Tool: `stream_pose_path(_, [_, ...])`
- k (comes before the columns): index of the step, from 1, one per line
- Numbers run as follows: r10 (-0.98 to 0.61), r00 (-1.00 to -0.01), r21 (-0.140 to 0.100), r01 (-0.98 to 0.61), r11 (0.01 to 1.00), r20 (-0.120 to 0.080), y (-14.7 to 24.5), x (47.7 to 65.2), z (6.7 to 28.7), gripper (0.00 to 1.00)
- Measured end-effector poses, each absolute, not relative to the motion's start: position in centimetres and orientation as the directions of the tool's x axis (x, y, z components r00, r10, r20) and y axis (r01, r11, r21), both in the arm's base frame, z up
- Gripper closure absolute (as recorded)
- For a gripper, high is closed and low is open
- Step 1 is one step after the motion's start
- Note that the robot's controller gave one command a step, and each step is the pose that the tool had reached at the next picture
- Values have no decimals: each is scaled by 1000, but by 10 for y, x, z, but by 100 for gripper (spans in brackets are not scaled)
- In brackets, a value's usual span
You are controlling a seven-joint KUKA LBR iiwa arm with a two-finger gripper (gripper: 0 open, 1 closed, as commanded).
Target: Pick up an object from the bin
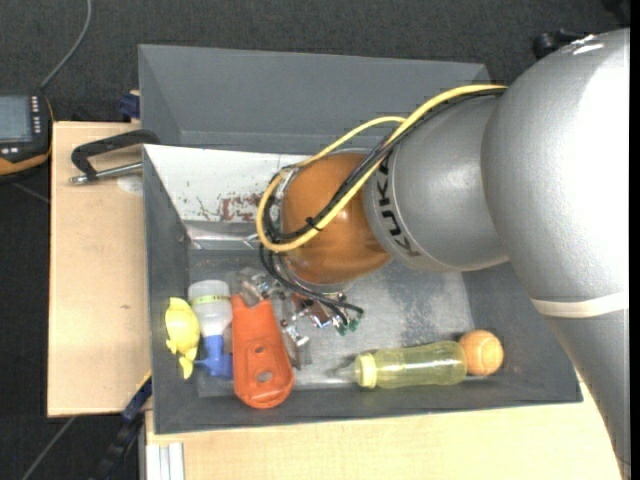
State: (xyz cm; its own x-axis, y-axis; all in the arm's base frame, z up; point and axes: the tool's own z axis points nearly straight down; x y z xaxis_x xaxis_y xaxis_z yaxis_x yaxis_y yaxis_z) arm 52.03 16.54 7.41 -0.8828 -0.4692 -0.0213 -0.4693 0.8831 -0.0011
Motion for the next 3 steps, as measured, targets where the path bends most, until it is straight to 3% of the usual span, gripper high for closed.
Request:
stream_pose_path(1, [-475, -880, -31, -475, 880, -3, 201, 525, 74, 100])
stream_pose_path(3, [-506, -863, -36, -505, 862, 8, 200, 534, 73, 100])
